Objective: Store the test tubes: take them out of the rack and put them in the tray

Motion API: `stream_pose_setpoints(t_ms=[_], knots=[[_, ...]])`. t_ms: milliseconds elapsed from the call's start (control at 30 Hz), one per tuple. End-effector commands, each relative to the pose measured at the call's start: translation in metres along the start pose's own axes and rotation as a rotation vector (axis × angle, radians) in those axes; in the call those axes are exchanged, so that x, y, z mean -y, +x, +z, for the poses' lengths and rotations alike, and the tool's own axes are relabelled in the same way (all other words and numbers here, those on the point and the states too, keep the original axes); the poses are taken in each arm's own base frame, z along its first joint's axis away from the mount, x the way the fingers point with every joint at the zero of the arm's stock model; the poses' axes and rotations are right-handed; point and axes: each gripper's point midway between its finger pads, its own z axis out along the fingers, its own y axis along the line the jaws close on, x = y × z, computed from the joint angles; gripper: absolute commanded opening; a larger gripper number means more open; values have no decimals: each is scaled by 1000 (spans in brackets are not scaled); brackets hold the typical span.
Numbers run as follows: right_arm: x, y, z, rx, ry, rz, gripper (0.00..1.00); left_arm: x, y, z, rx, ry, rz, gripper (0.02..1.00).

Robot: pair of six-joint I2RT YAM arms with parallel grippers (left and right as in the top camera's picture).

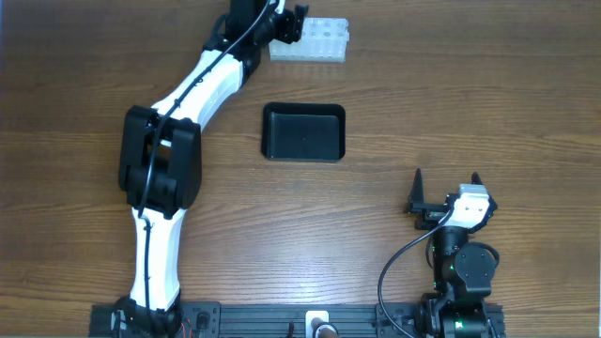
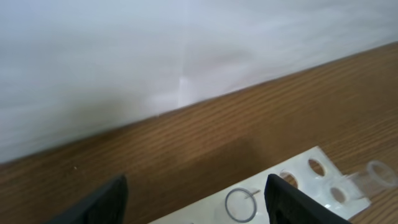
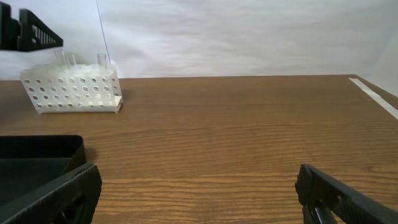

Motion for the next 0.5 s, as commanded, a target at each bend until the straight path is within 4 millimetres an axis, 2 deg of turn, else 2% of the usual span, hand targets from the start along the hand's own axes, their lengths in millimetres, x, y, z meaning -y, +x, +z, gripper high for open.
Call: stream_pose_setpoints(t_ms=[33,233,500], knots=[[1,2,0,0,2,3,993,8,2,7,6,20,23,687],[1,2,0,0,2,3,991,13,2,9,7,23,27,682],[1,2,0,0,2,3,991,9,6,15,23,5,30,636]])
